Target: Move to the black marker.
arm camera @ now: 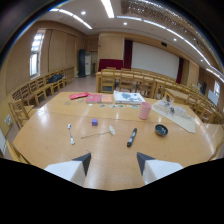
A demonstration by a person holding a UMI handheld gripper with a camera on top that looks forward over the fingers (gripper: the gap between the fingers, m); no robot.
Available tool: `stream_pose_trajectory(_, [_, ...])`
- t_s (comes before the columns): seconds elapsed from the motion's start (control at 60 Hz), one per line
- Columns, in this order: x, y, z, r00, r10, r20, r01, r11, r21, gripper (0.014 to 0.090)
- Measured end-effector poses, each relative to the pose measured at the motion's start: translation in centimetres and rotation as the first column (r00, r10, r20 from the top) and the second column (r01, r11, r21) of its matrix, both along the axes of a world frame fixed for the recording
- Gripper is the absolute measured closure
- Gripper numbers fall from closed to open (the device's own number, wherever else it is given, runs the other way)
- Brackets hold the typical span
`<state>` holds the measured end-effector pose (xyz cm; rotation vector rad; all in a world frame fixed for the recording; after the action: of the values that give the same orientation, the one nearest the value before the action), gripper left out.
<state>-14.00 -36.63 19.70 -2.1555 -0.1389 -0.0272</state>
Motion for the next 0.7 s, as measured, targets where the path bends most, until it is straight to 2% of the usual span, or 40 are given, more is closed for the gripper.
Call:
stream_pose_trajectory(0.017, [0.0, -0.1, -0.1, 1.000, 0.000, 0.000, 0.000, 1.000, -0.004, 0.0182])
stream_pose_trajectory(0.033, [-0.6, 2.3, -1.4, 1.000, 0.000, 0.000, 0.000, 1.000, -0.005, 0.0183])
stream_pose_trajectory(0.067, [-0.5, 2.3, -1.8, 1.000, -0.001, -0.002, 0.001, 1.000, -0.015, 0.0183])
stream_pose_trajectory(0.083, [0.2, -0.1, -0.8, 1.000, -0.001, -0.003, 0.001, 1.000, -0.022, 0.0183])
stream_pose_trajectory(0.167, [0.8, 1.8, -3.3, 1.000, -0.010, 0.007, 0.010, 0.999, -0.036, 0.0185])
stream_pose_trajectory(0.417, [4.3, 2.7, -5.9, 0.998, -0.050, 0.028, 0.053, 0.994, -0.094, 0.0186])
stream_pose_trajectory(0.583, [6.2, 6.2, -8.2, 0.998, -0.057, 0.029, 0.060, 0.991, -0.124, 0.0184])
stream_pose_trajectory(0.7, [7.2, 10.7, -10.0, 0.998, -0.051, 0.023, 0.054, 0.989, -0.136, 0.0183])
